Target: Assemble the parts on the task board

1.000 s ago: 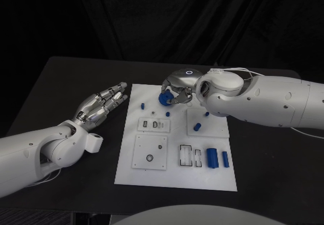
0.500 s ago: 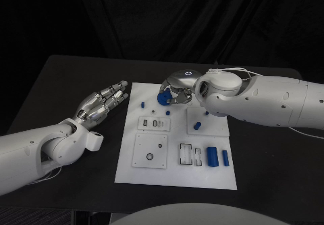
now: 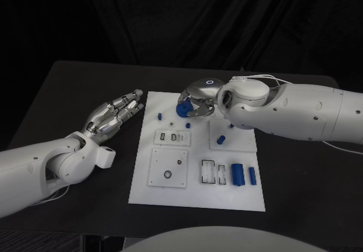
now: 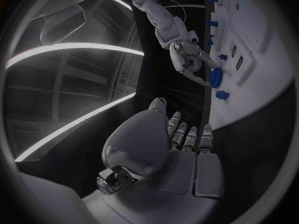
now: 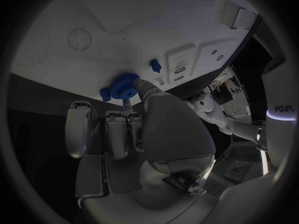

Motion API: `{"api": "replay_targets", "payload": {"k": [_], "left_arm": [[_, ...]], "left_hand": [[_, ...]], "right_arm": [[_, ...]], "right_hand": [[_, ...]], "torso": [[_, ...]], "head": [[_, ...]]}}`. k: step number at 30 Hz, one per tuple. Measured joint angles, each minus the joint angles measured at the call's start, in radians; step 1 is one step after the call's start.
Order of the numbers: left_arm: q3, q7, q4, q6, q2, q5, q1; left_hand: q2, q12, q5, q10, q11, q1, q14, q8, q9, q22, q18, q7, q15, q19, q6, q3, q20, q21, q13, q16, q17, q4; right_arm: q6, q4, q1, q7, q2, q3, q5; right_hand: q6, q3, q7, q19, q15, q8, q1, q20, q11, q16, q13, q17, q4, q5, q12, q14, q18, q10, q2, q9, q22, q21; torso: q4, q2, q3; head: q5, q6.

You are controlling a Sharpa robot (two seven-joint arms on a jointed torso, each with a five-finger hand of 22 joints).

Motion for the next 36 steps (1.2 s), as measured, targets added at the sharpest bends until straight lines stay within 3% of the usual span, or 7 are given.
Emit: {"api": "replay_targets", "payload": {"k": [4,14,26,29,34,36], "left_arm": [[0.000,0.000,-0.001,0.001,0.000,0.000,0.000],[0.000,0.000,-0.001,0.003,0.000,0.000,0.000],[0.000,0.000,-0.001,0.005,-0.001,0.000,-0.001],[0.000,0.000,-0.001,0.006,-0.002,0.000,-0.001],[0.000,0.000,-0.001,0.006,-0.004,0.000,-0.001],[0.000,0.000,0.000,0.006,-0.005,0.000,-0.001]], "left_hand": [[0.004,0.000,0.000,0.000,0.000,0.004,0.000,0.000,0.000,0.000,0.000,0.004,0.000,0.000,0.004,0.000,0.000,0.000,0.000,0.000,0.000,0.000],[0.004,0.000,0.004,0.000,0.000,0.004,0.004,0.000,0.001,0.000,0.000,0.004,0.003,0.000,0.004,0.000,0.000,0.000,0.000,0.000,0.000,0.000],[0.004,0.000,0.004,0.000,0.000,0.004,0.004,0.000,0.001,0.000,0.000,0.007,0.003,0.000,0.007,0.004,0.000,0.000,0.000,0.000,0.000,-0.004],[0.004,0.000,0.004,0.000,0.000,0.004,0.000,0.004,0.002,0.001,0.000,0.007,0.007,0.004,0.007,0.004,0.004,0.000,0.000,0.000,0.000,-0.004],[0.004,0.000,0.004,0.000,0.000,0.004,0.000,0.004,0.002,0.001,0.000,0.007,0.007,0.004,0.007,0.004,0.004,0.000,0.000,0.000,0.000,-0.004],[0.004,0.000,0.004,0.000,0.000,0.004,0.000,0.004,0.002,0.001,0.000,0.007,0.007,0.004,0.007,0.004,0.004,0.000,0.000,0.000,0.000,-0.004]], "right_arm": [[0.000,0.000,-0.001,0.000,-0.005,0.000,0.000],[0.009,-0.002,-0.003,-0.004,-0.023,0.000,0.000],[0.011,-0.006,-0.004,-0.008,-0.038,0.000,0.000],[0.010,-0.005,-0.004,-0.008,-0.041,0.001,0.000],[0.004,-0.003,-0.004,-0.007,-0.056,0.001,0.000],[0.001,0.000,-0.005,-0.007,-0.064,0.001,0.000]], "right_hand": [[-0.015,0.003,-0.010,-0.004,0.000,-0.016,0.000,-0.003,-0.004,0.000,0.000,0.000,-0.003,0.000,0.000,0.000,0.000,-0.004,0.000,-0.013,0.000,-0.002],[-0.008,0.000,0.005,-0.007,0.000,-0.016,-0.005,0.000,-0.004,0.000,0.000,0.000,0.000,-0.031,0.000,0.000,0.000,-0.004,-0.005,-0.023,0.000,-0.013],[-0.004,-0.005,0.008,-0.014,0.000,-0.016,-0.010,0.000,-0.004,0.000,0.000,0.000,0.005,-0.045,0.000,0.000,0.000,-0.004,0.000,-0.028,0.000,-0.024],[0.023,-0.008,0.010,-0.018,0.000,-0.015,-0.016,0.004,-0.004,0.000,0.000,0.000,0.008,-0.047,0.000,0.000,0.016,-0.004,0.006,-0.031,0.000,-0.026],[0.086,-0.013,0.013,-0.018,0.000,0.011,-0.016,0.004,-0.004,0.000,0.000,0.000,0.013,-0.051,0.000,0.000,0.016,-0.004,0.006,-0.029,0.000,-0.026],[0.142,-0.012,0.017,-0.018,0.000,0.034,-0.021,0.004,0.000,0.000,0.000,0.000,0.018,-0.051,0.000,0.000,0.016,0.000,0.011,-0.018,0.000,-0.026]], "torso": [[0.0002,0.000,-0.0001],[-0.0006,0.000,-0.0001],[-0.0012,0.000,0.0005],[-0.0017,0.000,0.0006],[-0.0018,0.000,0.0006],[-0.0016,0.000,0.0006]], "head": [[0.001,0.000],[0.004,-0.002],[0.004,-0.002],[0.005,-0.002],[0.007,-0.003],[0.008,-0.004]]}}
